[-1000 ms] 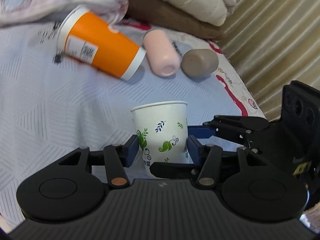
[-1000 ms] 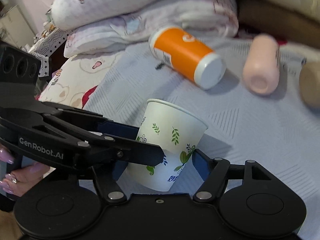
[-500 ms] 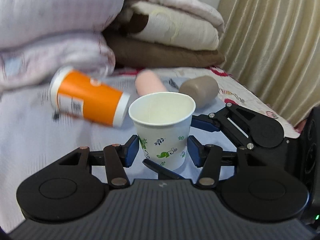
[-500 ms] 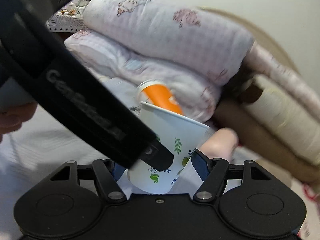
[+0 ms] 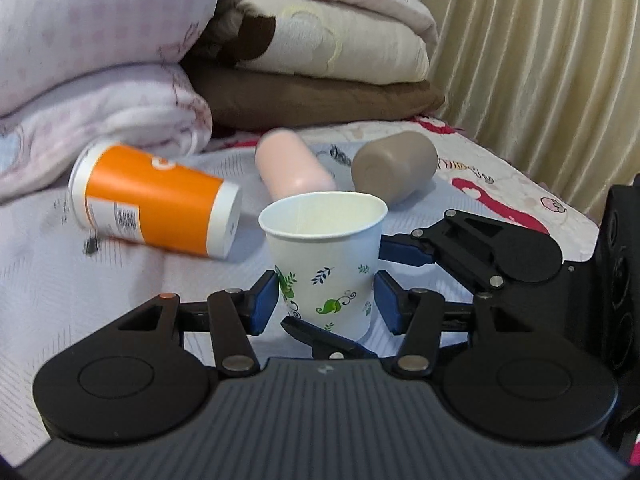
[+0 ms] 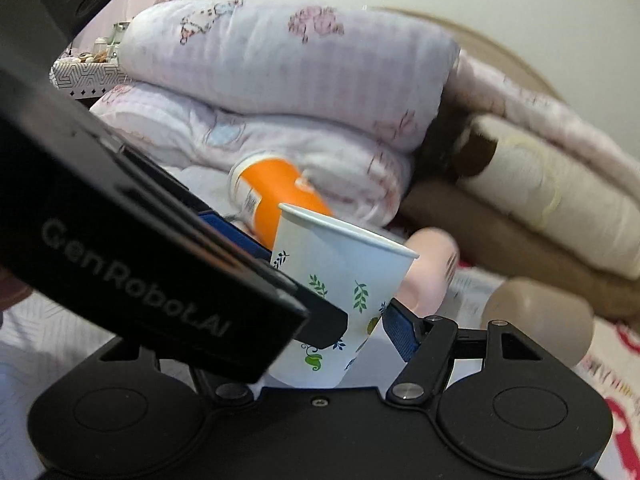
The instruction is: Flip cup upright
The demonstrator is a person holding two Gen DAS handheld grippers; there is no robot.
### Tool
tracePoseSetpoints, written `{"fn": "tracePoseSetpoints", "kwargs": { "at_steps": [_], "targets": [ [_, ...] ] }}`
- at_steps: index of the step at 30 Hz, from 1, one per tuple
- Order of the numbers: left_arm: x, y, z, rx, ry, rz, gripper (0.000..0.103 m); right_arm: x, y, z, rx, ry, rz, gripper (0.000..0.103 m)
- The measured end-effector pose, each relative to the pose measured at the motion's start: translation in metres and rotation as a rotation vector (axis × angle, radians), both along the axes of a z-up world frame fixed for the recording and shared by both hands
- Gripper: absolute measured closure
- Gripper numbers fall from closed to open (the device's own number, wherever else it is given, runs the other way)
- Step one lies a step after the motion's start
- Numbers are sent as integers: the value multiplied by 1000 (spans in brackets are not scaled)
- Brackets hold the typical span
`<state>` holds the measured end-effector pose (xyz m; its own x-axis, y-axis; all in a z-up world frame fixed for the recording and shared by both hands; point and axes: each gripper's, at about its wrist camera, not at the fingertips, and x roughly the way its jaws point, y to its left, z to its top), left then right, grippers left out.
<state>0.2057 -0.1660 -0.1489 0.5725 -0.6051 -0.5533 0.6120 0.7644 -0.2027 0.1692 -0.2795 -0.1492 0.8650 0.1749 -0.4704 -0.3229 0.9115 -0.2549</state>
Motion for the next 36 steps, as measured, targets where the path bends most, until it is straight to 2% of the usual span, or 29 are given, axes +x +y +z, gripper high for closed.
{"fn": "tracePoseSetpoints", "kwargs": {
  "at_steps": [7,12,14,19,21,26,30,33,36],
  "targets": [
    [-11,0,-10,17,40,-5,52,-8,6,-9,4,27,-14,35],
    [-10,0,-11,-2,68,18,51,-19,6,-15,37,28,-51,36],
    [-10,4,-10,-28,77,38,45,-18,4,-15,61,32,-65,37],
    [-15,22,-7,-64,86,64,37,-22,3,-14,95,70,-117,32],
    [-20,25,-3,-39,81,72,37,-31,3,-12,114,69,-125,23],
    [-42,45,18,-45,75,122,37,-51,4,-3,139,68,-182,22],
    [-69,65,51,-54,14,177,35,-71,5,8,183,71,-256,22],
    [-93,82,77,-75,-29,245,33,-89,9,26,215,56,-293,22],
    [-112,92,100,-37,-71,295,32,-107,14,52,217,27,-336,23]
  ]
}}
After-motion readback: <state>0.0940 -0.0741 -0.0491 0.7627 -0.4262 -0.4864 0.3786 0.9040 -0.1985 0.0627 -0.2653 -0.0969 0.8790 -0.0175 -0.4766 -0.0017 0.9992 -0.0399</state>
